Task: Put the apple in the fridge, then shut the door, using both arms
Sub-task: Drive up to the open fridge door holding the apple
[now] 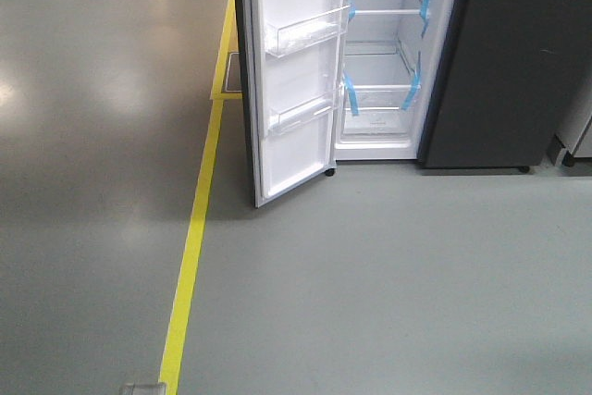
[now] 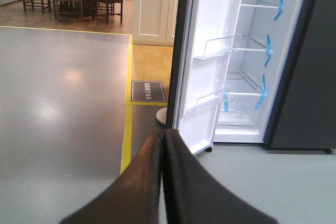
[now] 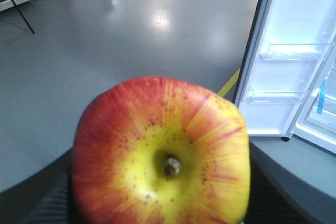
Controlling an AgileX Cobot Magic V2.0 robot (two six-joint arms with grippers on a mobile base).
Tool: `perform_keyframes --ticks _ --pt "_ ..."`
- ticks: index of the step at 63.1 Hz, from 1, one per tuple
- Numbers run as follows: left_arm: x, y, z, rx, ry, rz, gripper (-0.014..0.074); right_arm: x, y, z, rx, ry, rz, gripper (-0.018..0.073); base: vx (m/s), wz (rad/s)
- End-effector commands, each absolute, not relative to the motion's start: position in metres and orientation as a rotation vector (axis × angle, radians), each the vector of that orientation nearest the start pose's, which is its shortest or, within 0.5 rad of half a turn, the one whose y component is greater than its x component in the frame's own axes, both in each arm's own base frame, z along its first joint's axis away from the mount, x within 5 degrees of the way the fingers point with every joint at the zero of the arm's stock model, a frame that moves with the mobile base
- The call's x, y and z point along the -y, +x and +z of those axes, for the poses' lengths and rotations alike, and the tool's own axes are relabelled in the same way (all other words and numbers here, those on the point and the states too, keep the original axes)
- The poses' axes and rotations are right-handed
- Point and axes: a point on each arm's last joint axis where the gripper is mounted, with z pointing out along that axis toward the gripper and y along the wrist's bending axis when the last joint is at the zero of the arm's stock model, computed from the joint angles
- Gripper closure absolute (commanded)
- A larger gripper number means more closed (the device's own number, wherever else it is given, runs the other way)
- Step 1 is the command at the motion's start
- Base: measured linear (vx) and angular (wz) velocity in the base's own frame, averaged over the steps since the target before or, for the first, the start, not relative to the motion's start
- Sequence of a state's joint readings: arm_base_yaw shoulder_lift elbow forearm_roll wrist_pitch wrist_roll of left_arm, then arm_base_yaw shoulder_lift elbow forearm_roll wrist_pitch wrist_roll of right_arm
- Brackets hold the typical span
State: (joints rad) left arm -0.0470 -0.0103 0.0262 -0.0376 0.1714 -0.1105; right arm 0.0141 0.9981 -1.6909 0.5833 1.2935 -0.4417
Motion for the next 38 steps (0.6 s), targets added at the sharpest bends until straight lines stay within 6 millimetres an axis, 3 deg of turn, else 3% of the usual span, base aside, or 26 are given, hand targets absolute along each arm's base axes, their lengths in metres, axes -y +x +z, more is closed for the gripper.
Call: perform_keyframes --ticks 1,38 --pt "0.0033 0.0563 0.1897 -1.605 -0.088 -0.172 0.0603 -0.0519 0.1065 0.5457 -1.837 -0.612 0.431 0.0563 0.31 -0.02" --pt "0.0033 0.0563 0.1897 -1.605 -0.088 -0.172 0.0603 -0.0519 0.1065 0.5457 -1.837 -0.612 0.431 0.0563 0.30 -0.01"
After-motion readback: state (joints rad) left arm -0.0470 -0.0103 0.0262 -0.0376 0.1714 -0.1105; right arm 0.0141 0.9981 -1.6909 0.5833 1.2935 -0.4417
